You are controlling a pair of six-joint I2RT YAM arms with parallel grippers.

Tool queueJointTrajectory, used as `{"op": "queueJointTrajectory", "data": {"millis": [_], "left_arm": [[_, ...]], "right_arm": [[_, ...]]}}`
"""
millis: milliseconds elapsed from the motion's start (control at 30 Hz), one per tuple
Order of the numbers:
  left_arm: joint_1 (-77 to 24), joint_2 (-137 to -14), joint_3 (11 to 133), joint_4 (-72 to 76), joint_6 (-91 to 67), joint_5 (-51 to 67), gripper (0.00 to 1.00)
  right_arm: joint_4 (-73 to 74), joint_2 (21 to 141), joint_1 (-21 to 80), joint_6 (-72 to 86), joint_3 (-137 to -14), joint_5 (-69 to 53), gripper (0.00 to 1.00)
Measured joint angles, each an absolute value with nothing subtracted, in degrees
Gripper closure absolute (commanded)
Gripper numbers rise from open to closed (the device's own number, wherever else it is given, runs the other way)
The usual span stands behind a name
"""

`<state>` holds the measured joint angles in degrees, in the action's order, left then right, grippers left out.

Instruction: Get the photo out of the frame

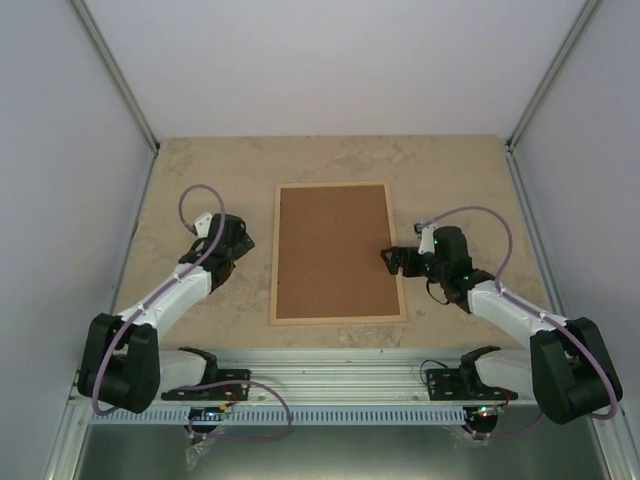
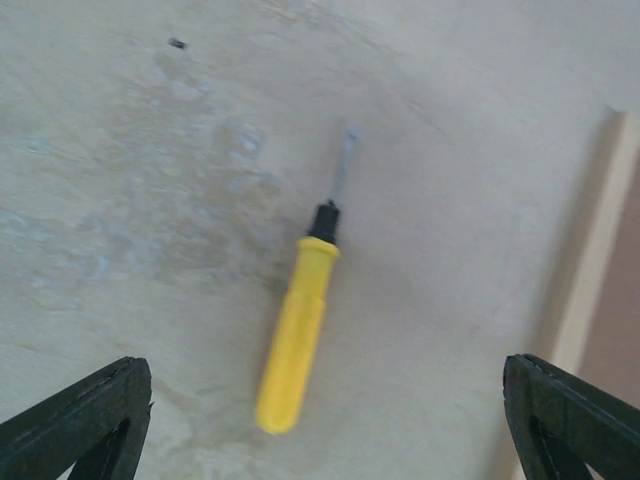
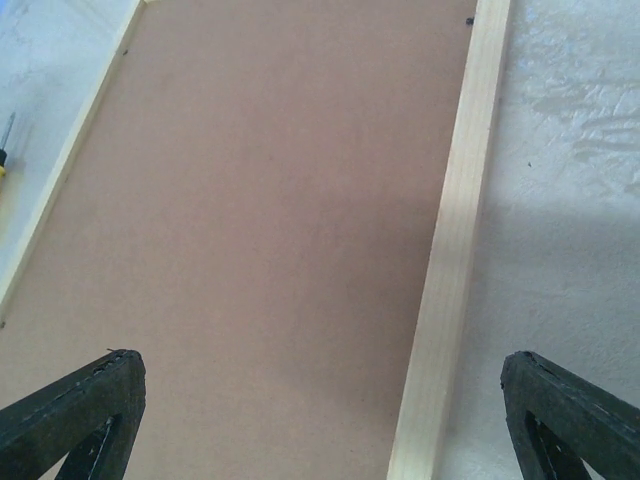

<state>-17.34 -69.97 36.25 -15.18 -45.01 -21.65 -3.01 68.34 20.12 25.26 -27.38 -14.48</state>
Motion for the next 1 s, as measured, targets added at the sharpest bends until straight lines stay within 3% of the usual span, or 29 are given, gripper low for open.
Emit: {"op": "queueJointTrajectory", "data": {"millis": [200, 400, 733, 1000], "left_arm": [[-13.1, -76.2, 36.2, -14.5, -43.4, -22.3, 0.07], [-11.7, -85.1, 37.7, -14.5, -41.5, -21.7, 0.17], [-11.7, -91.9, 42.3, -14.1, -38.9, -20.0, 0.41], [-11.6, -95.1, 45.4, -13.8, -37.5, -20.0, 0.66]], "right_arm": [[-7.1, 66.9, 20.1, 25.3, -22.4, -12.6, 0.02], [-9.0, 63.5, 20.1, 26.1, -20.2, -9.9, 0.02], [-9.9, 61.6, 20.1, 27.0, -19.8, -7.2, 0.02], [-9.9, 61.6, 20.1, 27.1, -19.7, -6.8, 0.02]]}}
